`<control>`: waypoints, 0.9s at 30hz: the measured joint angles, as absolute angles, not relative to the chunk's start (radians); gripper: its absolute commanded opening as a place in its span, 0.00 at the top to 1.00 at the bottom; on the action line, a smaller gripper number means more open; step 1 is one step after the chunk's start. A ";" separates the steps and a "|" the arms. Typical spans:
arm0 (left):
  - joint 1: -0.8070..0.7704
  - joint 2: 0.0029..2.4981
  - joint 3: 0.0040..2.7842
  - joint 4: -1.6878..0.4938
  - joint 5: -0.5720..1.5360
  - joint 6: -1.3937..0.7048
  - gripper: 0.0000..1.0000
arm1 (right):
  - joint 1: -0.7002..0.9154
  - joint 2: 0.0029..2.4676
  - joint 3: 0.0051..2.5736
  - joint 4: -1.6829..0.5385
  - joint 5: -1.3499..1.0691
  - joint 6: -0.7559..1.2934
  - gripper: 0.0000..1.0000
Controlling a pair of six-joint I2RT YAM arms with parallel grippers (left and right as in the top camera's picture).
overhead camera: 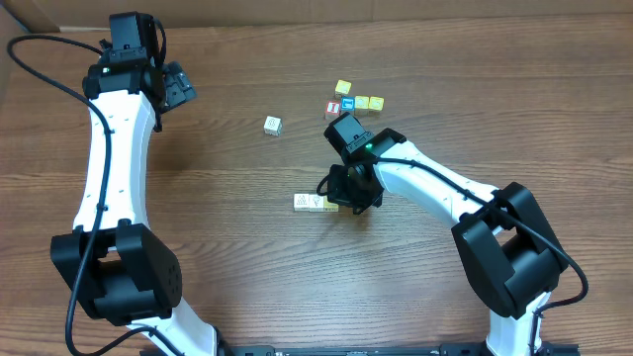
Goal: Flip 5 blocks
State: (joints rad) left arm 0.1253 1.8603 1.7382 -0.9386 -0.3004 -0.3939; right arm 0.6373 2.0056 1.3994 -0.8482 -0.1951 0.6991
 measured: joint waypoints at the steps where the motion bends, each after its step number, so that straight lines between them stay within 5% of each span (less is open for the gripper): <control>1: 0.125 1.860 1.738 -0.939 -0.300 -0.394 0.00 | 0.637 2.006 1.399 -0.847 -0.196 0.700 0.96; 16: 0.125 1.860 1.738 -0.939 -0.300 -0.394 0.00 | 0.617 2.004 1.445 -0.952 -0.175 0.609 0.94; 18: 0.125 1.860 1.738 -0.939 -0.300 -0.394 0.00 | 0.593 1.999 1.491 -1.011 -0.175 0.590 0.84; 19: 0.125 1.860 1.738 -0.939 -0.300 -0.394 0.00 | 0.577 1.991 1.514 -1.037 -0.176 0.583 0.49; 20: 0.125 1.860 1.738 -0.939 -0.300 -0.394 0.00 | 0.557 1.980 1.534 -1.055 -0.175 0.579 0.29; 21: 0.125 1.860 1.738 -0.939 -0.300 -0.394 0.00 | 0.529 1.963 1.555 -1.078 -0.175 0.568 0.22; 27: 0.125 1.860 1.738 -0.939 -0.300 -0.394 0.00 | 0.379 1.900 1.581 -1.203 -0.168 0.550 0.22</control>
State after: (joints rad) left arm 0.1253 1.8603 1.7382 -0.9386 -0.3004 -0.3939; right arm 0.3786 1.8999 1.5814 -1.2026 -0.1680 0.5503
